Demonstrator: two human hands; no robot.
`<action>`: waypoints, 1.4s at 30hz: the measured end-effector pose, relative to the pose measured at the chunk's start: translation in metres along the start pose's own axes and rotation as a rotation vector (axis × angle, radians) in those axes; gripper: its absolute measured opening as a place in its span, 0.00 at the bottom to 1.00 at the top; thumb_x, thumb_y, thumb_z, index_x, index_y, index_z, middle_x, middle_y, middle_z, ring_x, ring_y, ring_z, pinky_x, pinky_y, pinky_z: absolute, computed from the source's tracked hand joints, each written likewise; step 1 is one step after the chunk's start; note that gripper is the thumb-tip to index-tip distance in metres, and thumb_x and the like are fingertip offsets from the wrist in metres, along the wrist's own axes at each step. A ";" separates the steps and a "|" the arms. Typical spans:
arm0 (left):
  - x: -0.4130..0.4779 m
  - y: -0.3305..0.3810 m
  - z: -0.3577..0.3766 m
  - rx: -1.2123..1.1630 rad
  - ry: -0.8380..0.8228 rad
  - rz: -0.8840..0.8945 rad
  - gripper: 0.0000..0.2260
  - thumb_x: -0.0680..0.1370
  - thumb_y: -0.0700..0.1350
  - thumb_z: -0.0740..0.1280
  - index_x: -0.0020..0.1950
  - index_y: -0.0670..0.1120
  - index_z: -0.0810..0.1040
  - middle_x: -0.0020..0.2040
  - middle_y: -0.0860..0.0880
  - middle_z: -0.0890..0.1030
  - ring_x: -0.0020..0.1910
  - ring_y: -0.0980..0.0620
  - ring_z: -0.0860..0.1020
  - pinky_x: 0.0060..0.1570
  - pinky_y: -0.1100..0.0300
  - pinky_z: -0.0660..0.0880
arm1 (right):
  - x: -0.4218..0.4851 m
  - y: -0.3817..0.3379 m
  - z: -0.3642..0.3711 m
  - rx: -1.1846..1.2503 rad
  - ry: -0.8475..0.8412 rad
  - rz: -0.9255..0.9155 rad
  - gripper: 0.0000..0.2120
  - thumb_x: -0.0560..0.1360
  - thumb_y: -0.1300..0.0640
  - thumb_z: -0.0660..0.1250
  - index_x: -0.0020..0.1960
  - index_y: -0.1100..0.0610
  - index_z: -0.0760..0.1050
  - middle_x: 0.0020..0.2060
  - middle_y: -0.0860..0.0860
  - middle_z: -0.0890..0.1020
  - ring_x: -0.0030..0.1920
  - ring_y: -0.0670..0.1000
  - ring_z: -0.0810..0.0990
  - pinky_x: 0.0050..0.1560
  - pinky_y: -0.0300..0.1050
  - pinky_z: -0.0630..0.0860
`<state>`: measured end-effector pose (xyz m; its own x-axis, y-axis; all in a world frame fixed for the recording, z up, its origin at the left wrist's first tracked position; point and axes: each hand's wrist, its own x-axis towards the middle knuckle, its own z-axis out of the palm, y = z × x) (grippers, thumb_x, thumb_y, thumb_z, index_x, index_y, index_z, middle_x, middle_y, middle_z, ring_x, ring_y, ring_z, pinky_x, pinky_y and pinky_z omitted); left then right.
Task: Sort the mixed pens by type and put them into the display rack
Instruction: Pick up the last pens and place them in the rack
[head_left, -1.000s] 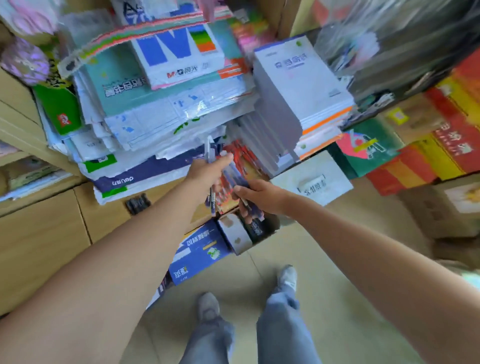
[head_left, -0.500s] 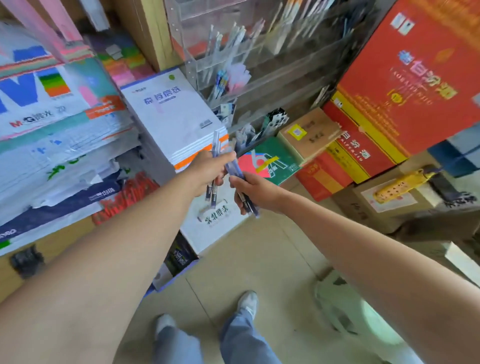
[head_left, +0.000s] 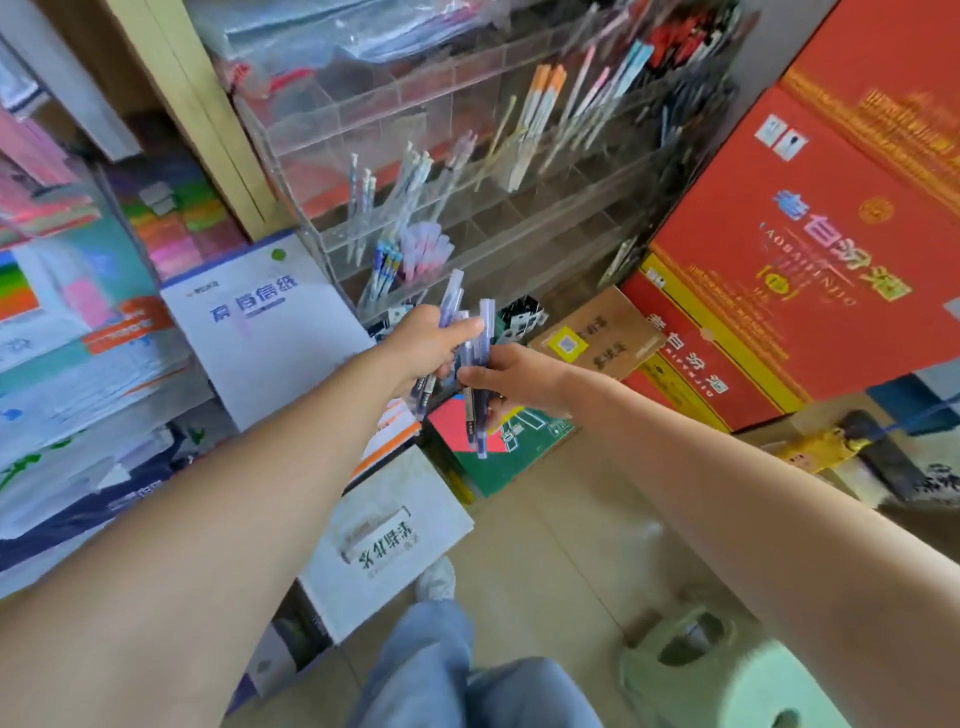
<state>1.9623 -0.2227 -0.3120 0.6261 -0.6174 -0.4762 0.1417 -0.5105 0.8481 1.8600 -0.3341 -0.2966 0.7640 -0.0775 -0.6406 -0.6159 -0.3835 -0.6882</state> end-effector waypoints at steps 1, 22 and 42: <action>0.007 0.007 -0.002 -0.004 -0.015 0.002 0.14 0.78 0.51 0.66 0.39 0.44 0.71 0.27 0.49 0.67 0.25 0.51 0.67 0.32 0.59 0.67 | 0.006 -0.002 -0.009 0.013 -0.001 -0.002 0.11 0.80 0.51 0.63 0.45 0.59 0.71 0.40 0.58 0.82 0.35 0.54 0.82 0.46 0.48 0.80; 0.123 0.027 -0.004 -0.242 0.339 -0.308 0.07 0.83 0.43 0.55 0.53 0.44 0.72 0.33 0.47 0.73 0.31 0.52 0.73 0.31 0.61 0.71 | 0.198 -0.021 -0.162 0.208 0.416 -0.068 0.14 0.75 0.54 0.70 0.45 0.67 0.81 0.37 0.57 0.83 0.30 0.45 0.77 0.29 0.31 0.72; 0.134 0.056 0.020 -0.062 0.217 -0.322 0.10 0.84 0.44 0.55 0.56 0.42 0.74 0.37 0.49 0.71 0.33 0.54 0.69 0.33 0.64 0.69 | 0.194 -0.015 -0.188 0.209 0.153 -0.278 0.14 0.73 0.48 0.71 0.51 0.54 0.71 0.41 0.51 0.78 0.34 0.47 0.75 0.34 0.43 0.74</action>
<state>2.0390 -0.3465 -0.3330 0.6890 -0.2872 -0.6654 0.3989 -0.6162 0.6791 2.0531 -0.5165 -0.3467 0.9175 -0.1399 -0.3724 -0.3952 -0.2144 -0.8932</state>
